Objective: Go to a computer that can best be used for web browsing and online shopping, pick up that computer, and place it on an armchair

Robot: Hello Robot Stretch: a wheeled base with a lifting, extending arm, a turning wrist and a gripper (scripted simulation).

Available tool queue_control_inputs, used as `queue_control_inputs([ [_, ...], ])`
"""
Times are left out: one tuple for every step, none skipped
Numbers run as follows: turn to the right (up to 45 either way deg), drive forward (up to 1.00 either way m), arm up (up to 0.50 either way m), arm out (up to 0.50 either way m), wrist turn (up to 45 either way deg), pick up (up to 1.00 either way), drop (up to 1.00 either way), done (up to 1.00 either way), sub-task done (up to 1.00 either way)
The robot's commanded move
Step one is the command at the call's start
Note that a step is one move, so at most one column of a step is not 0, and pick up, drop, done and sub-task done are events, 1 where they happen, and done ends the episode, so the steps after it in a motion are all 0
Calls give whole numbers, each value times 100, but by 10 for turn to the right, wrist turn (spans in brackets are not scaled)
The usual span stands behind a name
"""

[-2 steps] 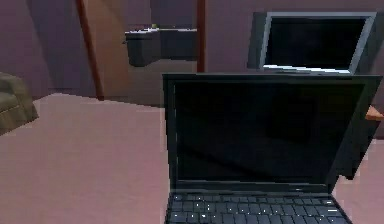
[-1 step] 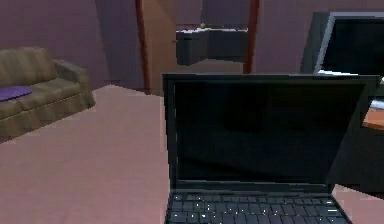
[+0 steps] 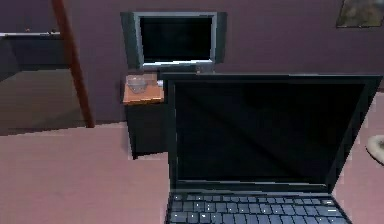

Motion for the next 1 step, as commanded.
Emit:
queue_control_inputs([
  [450, 0, 0, 0, 0, 0, 0, 0, 0],
])
